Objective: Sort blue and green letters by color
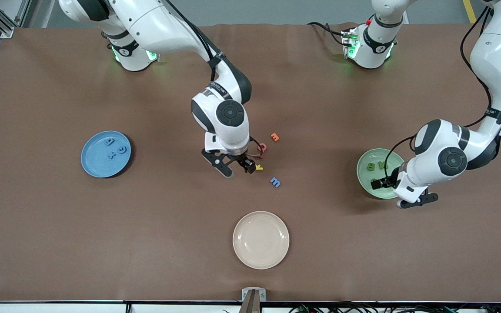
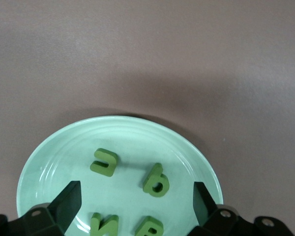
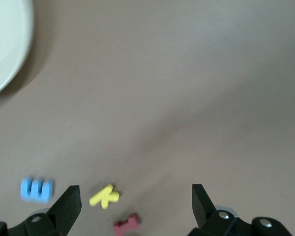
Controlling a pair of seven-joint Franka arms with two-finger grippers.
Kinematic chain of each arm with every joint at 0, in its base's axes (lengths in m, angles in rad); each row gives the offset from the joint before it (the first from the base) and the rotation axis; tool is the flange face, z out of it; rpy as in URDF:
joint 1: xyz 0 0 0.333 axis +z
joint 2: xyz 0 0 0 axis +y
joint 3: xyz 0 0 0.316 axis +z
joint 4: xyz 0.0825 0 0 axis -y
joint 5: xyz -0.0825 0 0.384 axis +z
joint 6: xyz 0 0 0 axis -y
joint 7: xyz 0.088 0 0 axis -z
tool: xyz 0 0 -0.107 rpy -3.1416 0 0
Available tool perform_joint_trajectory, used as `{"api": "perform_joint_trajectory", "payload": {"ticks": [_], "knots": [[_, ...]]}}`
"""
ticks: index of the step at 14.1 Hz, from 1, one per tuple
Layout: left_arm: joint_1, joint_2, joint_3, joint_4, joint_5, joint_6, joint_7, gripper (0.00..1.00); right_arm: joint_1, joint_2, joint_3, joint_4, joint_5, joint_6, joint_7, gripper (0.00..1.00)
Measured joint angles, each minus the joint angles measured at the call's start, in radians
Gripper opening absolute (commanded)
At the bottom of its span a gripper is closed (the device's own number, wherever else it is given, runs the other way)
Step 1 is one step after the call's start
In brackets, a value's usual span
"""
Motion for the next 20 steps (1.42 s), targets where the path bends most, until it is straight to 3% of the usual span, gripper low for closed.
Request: {"api": "perform_joint_trajectory", "payload": {"ticks": [2, 5, 9, 12, 14, 20], "knots": [[-0.005, -0.038, 0.007, 0.001, -0.134, -0.015, 0.152, 1.0, 0.005, 0.004, 0.0, 0.021, -0.001, 0.003, -0.277, 1.0], [-0.107, -0.152, 0.16, -0.009, -0.35, -0.037, 0.392, 1.0, 0.005, 0.027, -0.006, 0.058, -0.001, 0.003, -0.6, 1.0], [-0.316, -0.261, 0.407, -0.047, -0.536, -0.052, 0.577, 1.0, 0.015, 0.118, -0.005, 0.125, -0.001, 0.094, -0.707, 1.0], [-0.495, -0.302, 0.614, -0.055, -0.618, -0.092, 0.685, 1.0, 0.037, 0.251, -0.006, 0.297, -0.006, 0.118, -0.721, 0.99], [-0.579, -0.323, 0.709, -0.054, -0.633, -0.112, 0.704, 1.0, 0.046, 0.331, -0.007, 0.383, -0.01, 0.159, -0.752, 0.96], [-0.595, -0.506, 0.743, -0.017, -0.635, -0.148, 0.656, 1.0, 0.072, 0.379, -0.009, 0.436, -0.067, 0.205, -0.798, 0.81]]}}
